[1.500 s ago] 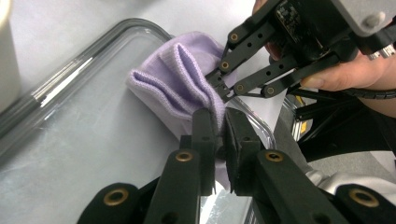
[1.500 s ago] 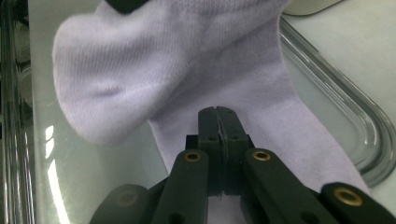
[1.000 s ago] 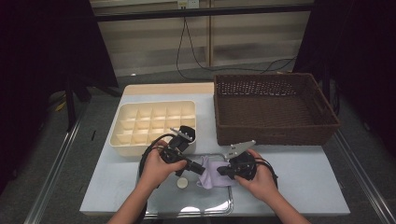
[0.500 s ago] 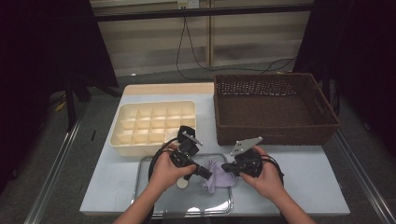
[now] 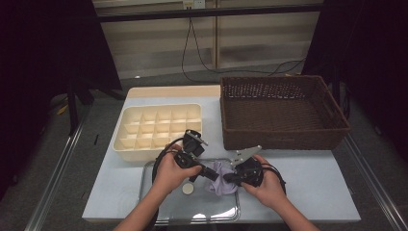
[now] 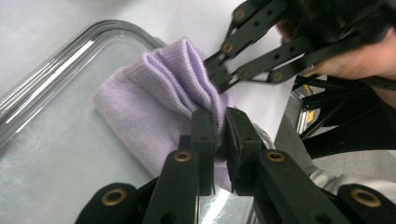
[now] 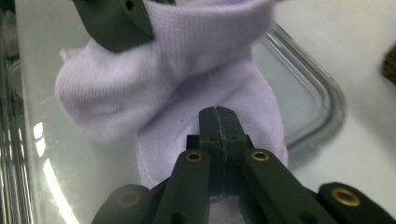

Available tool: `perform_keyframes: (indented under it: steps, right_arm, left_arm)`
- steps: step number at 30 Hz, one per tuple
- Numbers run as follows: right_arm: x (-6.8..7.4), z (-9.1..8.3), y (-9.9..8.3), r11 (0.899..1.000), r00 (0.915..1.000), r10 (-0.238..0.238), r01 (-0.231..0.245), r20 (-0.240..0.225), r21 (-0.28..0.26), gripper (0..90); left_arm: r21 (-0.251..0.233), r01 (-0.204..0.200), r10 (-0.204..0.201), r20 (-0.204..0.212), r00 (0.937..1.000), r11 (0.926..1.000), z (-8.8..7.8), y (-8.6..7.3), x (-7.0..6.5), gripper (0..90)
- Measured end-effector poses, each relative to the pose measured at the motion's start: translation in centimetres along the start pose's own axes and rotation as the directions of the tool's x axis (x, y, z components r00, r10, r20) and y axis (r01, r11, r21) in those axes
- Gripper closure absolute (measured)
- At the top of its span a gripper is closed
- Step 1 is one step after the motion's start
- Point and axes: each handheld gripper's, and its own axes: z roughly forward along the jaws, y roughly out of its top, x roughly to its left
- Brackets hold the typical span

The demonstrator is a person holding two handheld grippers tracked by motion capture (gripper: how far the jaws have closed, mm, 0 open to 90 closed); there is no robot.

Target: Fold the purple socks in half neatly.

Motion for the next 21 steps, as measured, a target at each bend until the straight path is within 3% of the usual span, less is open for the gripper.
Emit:
perform_keyframes:
  steps: [2,7,10,12,17,21]
  right_arm:
    - [0.0,0.2,0.1,1.0,0.9998,-0.004,0.004,-0.017,-0.008,90.0]
    - [-0.2,-1.2,0.3,1.0,0.9999,-0.001,0.001,0.016,-0.023,90.0]
    - [-0.9,-2.3,0.0,0.999,0.9991,0.024,-0.023,0.036,-0.039,90.0]
    - [-1.3,-2.6,-0.3,0.998,0.9985,0.037,-0.035,0.041,-0.046,90.0]
    - [-1.5,-2.7,-0.6,0.999,0.9973,0.045,-0.044,0.057,-0.032,90.0]
    - [-1.6,-3.0,-0.5,0.998,0.9969,0.049,-0.046,0.062,-0.052,89.5]
  left_arm:
    - [0.015,-0.005,0.005,-0.003,1.0,0.9999,0.2,0.1,0.0,82.6]
    - [0.027,-0.008,0.008,-0.025,0.9997,0.9996,0.6,0.1,0.1,82.6]
    - [0.015,0.01,-0.01,-0.022,0.9997,0.9998,0.7,0.1,0.0,82.6]
    - [0.02,0.003,-0.002,-0.026,0.9997,0.9998,0.8,0.2,0.0,82.6]
    - [0.028,-0.002,0.003,-0.028,0.9996,0.9996,1.4,0.2,0.2,82.2]
    - [0.043,-0.004,0.006,-0.039,0.9992,0.9991,2.1,0.1,0.1,80.2]
